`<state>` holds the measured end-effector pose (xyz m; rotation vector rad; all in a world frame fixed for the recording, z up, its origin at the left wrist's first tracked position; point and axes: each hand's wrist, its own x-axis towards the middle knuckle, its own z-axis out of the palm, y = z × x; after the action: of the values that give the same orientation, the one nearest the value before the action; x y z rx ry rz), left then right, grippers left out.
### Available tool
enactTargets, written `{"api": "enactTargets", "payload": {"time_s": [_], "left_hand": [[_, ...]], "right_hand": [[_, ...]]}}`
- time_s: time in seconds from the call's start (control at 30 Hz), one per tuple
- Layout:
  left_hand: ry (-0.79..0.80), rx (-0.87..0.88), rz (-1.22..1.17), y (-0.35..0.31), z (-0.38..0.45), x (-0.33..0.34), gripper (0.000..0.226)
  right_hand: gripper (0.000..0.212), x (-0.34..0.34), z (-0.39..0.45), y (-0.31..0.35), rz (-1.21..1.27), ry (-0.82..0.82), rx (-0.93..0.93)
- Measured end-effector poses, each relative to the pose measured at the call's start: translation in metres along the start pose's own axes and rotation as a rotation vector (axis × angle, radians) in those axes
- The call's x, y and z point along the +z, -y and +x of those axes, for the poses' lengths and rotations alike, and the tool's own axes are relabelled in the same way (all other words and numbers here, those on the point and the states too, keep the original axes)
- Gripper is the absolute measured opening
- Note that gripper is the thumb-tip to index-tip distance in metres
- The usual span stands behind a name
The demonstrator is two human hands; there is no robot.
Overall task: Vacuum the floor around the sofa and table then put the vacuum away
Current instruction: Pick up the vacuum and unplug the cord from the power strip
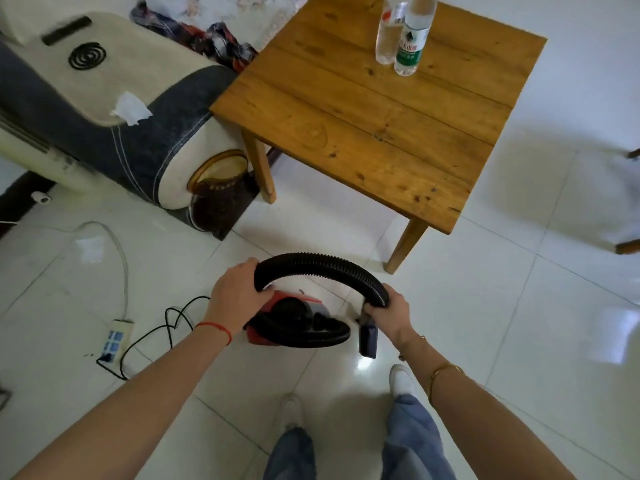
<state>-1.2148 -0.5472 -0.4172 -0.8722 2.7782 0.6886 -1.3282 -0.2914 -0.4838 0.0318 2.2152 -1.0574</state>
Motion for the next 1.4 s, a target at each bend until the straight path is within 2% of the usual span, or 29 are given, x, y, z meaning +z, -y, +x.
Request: {"api": "enactTargets", "payload": {"time_s": [0.13, 0.27, 0.47, 0.6, 0.7, 0.83, 0.97, 1.2, 1.27, 1.4], "left_hand": [[-0.003, -0.139, -0.127, 0.044, -0.005, 0.019, 0.030], [0.063, -0.310, -0.233, 0.084, -0.015, 0.052, 0.038], [0.325, -0.331, -0.375, 0.091, -0.044, 0.122, 0.014], [0.251, -0.271, -0.635, 0.083, -0.050, 0.164, 0.029], [0.148, -0.228, -0.701, 0.086, -0.048, 0.189, 0.018], [0.089, -0.221, -0.850, 0.084, -0.050, 0.203, 0.043], [-0.004, -0.172, -0.863, 0.072, -0.048, 0.209, 0.044], [-0.119, -0.011, -0.777, 0.061, -0.045, 0.212, 0.038], [-0.118, 0.043, -0.744, 0.058, -0.043, 0.211, 0.036], [-0.110, 0.134, -0.620, 0.061, -0.042, 0.216, 0.031]], "right_hand": [[0.028, 0.021, -0.002, 0.007, 0.077, -0.078, 0.015], [0.034, 0.034, 0.006, 0.012, 0.138, -0.122, -0.021], [0.029, 0.049, 0.026, 0.004, 0.167, -0.194, -0.091], [0.044, 0.065, 0.034, -0.010, 0.122, -0.152, -0.221], [0.067, 0.077, 0.038, -0.025, 0.061, -0.096, -0.314], [0.086, 0.096, 0.035, -0.048, -0.026, 0.010, -0.409], [0.106, 0.118, 0.035, -0.072, -0.096, 0.130, -0.506], [0.128, 0.141, 0.041, -0.092, -0.137, 0.044, -0.574], [0.125, 0.148, 0.042, -0.095, -0.145, -0.034, -0.581], [0.105, 0.157, 0.045, -0.097, -0.094, -0.200, -0.579]]}}
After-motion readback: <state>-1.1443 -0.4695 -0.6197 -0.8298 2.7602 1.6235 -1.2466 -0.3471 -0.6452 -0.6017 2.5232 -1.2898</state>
